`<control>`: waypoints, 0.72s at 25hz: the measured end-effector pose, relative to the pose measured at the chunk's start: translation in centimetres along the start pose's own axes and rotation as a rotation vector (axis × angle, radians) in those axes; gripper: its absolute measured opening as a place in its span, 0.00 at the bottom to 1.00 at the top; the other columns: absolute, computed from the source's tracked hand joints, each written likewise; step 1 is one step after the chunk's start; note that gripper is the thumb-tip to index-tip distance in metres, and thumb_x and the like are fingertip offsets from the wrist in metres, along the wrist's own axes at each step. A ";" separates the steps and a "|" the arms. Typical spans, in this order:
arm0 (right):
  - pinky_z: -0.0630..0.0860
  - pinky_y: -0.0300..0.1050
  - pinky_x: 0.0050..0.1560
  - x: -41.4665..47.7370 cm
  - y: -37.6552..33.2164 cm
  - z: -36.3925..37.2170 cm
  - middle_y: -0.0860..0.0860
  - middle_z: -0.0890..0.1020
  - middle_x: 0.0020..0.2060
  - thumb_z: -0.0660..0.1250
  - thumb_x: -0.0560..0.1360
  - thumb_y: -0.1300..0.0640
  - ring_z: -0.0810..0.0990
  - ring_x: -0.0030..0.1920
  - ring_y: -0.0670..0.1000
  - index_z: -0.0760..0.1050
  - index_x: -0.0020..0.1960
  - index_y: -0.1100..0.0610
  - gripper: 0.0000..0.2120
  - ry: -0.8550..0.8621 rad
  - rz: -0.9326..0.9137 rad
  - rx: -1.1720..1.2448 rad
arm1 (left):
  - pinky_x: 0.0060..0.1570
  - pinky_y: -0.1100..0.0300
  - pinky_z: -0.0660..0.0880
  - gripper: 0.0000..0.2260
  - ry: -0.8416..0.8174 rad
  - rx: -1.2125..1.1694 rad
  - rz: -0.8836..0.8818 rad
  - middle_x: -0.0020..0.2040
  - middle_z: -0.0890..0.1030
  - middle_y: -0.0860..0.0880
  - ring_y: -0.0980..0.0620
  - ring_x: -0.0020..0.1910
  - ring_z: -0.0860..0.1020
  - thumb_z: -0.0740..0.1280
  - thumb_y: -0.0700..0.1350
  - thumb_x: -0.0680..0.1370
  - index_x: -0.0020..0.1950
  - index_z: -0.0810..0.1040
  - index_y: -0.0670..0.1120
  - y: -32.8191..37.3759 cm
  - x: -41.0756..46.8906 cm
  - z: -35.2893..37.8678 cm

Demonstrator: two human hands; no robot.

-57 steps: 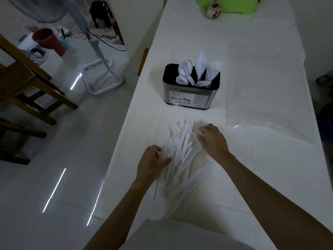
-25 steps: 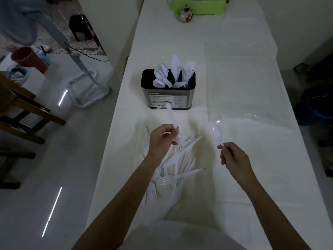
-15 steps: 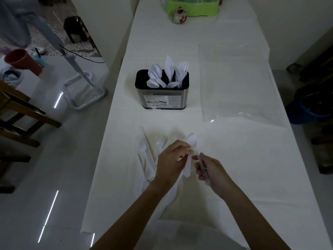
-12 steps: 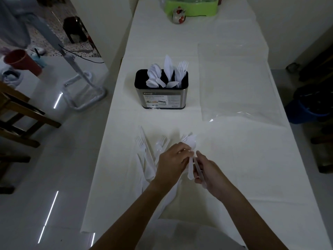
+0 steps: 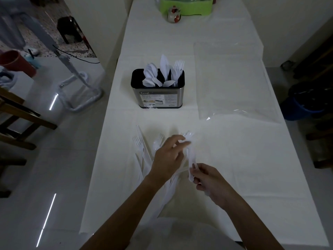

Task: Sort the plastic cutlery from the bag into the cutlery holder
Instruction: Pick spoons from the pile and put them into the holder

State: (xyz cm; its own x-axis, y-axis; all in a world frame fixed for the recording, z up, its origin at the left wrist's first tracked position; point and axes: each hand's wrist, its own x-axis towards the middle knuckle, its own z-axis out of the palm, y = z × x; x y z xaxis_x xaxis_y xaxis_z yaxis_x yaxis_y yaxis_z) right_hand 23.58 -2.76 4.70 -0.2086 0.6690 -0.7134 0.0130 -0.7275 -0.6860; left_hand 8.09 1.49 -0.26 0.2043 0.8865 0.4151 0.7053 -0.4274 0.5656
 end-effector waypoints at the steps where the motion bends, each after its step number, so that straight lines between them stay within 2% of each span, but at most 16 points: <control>1: 0.64 0.34 0.26 -0.1 0.0 -0.1 0.54 0.73 0.35 0.63 0.78 0.60 0.69 0.27 0.43 0.76 0.48 0.61 0.05 0.019 -0.013 -0.064 | 0.42 0.70 0.77 0.14 0.004 -0.123 -0.171 0.57 0.76 0.50 0.58 0.47 0.77 0.65 0.36 0.75 0.59 0.78 0.46 0.2 0.3 -0.3; 4: 0.65 0.32 0.27 -0.5 -0.1 -0.3 0.51 0.75 0.34 0.62 0.78 0.58 0.69 0.28 0.43 0.75 0.51 0.58 0.06 0.040 -0.064 -0.309 | 0.37 0.66 0.77 0.14 -0.078 -0.580 -0.679 0.53 0.77 0.52 0.56 0.40 0.79 0.64 0.46 0.78 0.64 0.74 0.48 0.7 1.8 -0.9; 6: 0.66 0.35 0.32 -0.6 -0.2 -0.4 0.50 0.76 0.36 0.61 0.78 0.57 0.71 0.32 0.44 0.74 0.49 0.57 0.05 0.004 -0.122 -0.415 | 0.30 0.64 0.77 0.13 -0.159 -0.720 -0.823 0.48 0.81 0.46 0.57 0.33 0.79 0.67 0.46 0.77 0.61 0.77 0.44 0.7 2.7 -1.0; 9: 0.67 0.33 0.33 -0.4 -0.2 -0.5 0.48 0.74 0.34 0.58 0.79 0.58 0.71 0.32 0.41 0.75 0.49 0.60 0.08 -0.032 -0.142 -0.460 | 0.26 0.65 0.76 0.08 -0.167 -0.769 -0.854 0.43 0.83 0.44 0.57 0.30 0.79 0.69 0.40 0.75 0.53 0.81 0.40 0.5 2.9 -1.0; 12: 0.75 0.40 0.37 -0.1 -0.3 -0.3 0.50 0.77 0.37 0.56 0.80 0.61 0.78 0.38 0.48 0.77 0.52 0.60 0.10 -0.072 -0.056 -0.214 | 0.30 0.63 0.78 0.09 -0.190 -0.815 -0.843 0.42 0.82 0.45 0.54 0.34 0.81 0.70 0.37 0.73 0.53 0.80 0.41 0.8 2.6 -1.3; 14: 0.76 0.44 0.35 0.2 -0.4 0.0 0.52 0.80 0.36 0.55 0.80 0.62 0.80 0.36 0.51 0.76 0.51 0.60 0.10 -0.136 -0.004 -0.034 | 0.34 0.59 0.80 0.11 -0.219 -0.799 -0.764 0.44 0.81 0.45 0.52 0.38 0.80 0.72 0.37 0.71 0.52 0.80 0.47 0.8 2.1 -1.2; 16: 0.71 0.42 0.29 0.3 -0.2 0.3 0.52 0.75 0.30 0.54 0.81 0.60 0.74 0.28 0.50 0.73 0.51 0.61 0.10 -0.222 0.007 0.082 | 0.39 0.54 0.80 0.15 -0.209 -0.771 -0.737 0.47 0.81 0.46 0.50 0.41 0.79 0.75 0.37 0.69 0.50 0.79 0.53 0.7 1.5 -1.1; 18: 0.64 0.38 0.26 0.5 0.4 0.4 0.51 0.66 0.28 0.54 0.82 0.55 0.64 0.25 0.47 0.71 0.51 0.60 0.11 -0.269 -0.003 0.086 | 0.41 0.55 0.79 0.15 -0.214 -0.746 -0.735 0.47 0.81 0.49 0.51 0.42 0.78 0.76 0.38 0.68 0.49 0.79 0.53 0.3 0.9 -1.0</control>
State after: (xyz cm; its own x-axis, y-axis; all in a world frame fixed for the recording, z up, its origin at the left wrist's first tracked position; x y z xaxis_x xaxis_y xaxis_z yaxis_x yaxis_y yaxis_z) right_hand 23.10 -2.76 4.13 -0.4604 0.6148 -0.6403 -0.0682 -0.7437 -0.6650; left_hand 7.80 2.00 1.00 0.0638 0.9525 -0.2977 0.1248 0.2884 0.9493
